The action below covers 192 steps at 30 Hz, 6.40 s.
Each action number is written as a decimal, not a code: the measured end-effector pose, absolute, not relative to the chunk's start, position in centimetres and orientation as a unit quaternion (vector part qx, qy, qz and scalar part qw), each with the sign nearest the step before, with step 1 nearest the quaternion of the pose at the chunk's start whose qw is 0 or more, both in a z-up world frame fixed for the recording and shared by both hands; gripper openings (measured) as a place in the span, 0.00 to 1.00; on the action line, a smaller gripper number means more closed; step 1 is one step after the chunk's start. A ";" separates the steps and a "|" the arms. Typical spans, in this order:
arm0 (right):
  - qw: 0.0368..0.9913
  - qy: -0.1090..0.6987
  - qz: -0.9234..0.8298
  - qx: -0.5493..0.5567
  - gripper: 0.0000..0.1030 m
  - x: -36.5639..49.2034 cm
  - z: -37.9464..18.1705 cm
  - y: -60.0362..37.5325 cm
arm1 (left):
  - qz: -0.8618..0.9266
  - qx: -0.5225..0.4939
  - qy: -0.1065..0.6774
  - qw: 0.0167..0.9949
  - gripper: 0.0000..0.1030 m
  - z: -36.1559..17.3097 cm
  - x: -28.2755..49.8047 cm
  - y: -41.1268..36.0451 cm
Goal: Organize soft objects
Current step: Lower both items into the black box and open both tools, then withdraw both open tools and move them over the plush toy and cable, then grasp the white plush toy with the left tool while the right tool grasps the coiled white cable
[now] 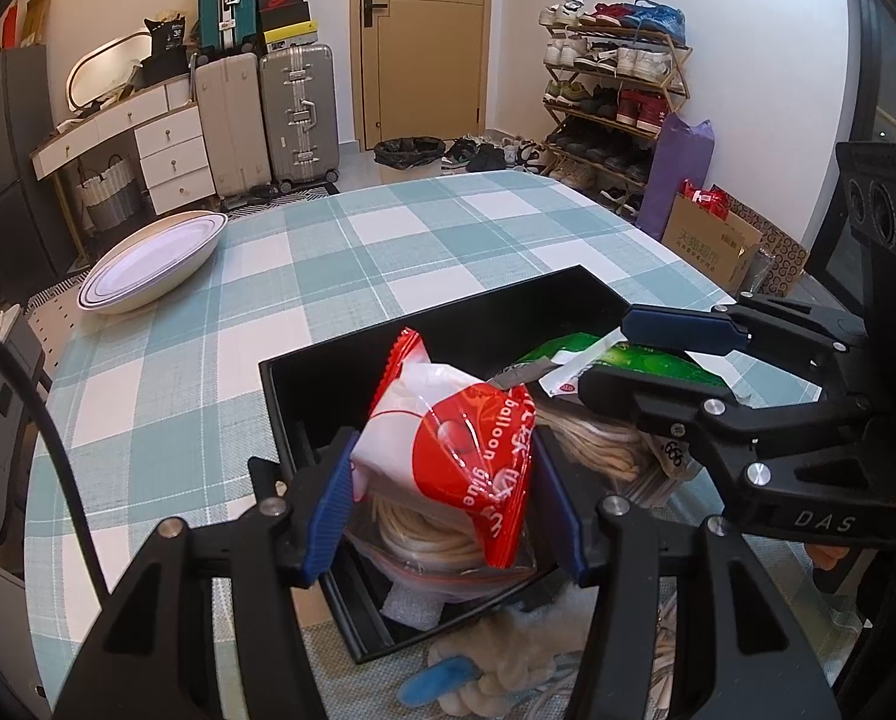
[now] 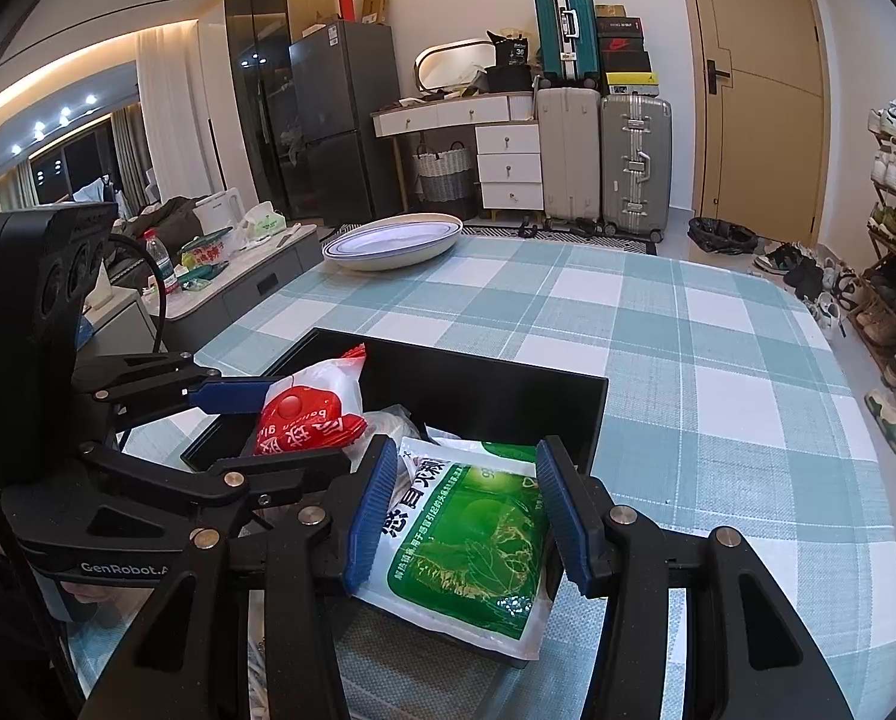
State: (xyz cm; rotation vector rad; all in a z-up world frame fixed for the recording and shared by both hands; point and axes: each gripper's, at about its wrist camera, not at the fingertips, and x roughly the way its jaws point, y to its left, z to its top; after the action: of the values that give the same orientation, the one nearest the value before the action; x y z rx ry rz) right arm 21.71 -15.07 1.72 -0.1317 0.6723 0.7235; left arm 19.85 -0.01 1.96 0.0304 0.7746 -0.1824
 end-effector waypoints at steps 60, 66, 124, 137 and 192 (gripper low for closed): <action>0.830 0.455 0.317 -0.058 1.00 13.7 -2.3 -16.7 | -0.029 -0.009 0.354 0.935 1.00 2.7 10.7 3.5; 0.826 0.459 0.323 -0.061 0.99 13.5 -2.8 -15.6 | -0.032 -0.008 0.355 0.934 1.00 2.5 10.8 3.3; 0.804 0.408 0.402 -0.157 0.64 9.9 -3.4 -12.1 | -0.034 -0.012 0.364 0.931 1.00 1.8 11.2 3.8; 0.798 0.390 0.428 -0.170 0.48 9.2 -3.2 -11.5 | -0.034 -0.012 0.366 0.930 1.00 1.9 11.1 4.0; 0.862 0.286 0.419 -0.012 0.48 10.0 2.9 -19.8 | -0.022 -0.016 0.462 0.886 1.00 -3.4 13.6 -2.6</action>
State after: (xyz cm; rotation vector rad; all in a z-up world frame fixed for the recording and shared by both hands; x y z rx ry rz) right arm 10.03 -19.81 2.93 -0.0246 0.6001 0.8779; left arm 13.61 -2.63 -3.39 -0.0331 0.9609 -0.0454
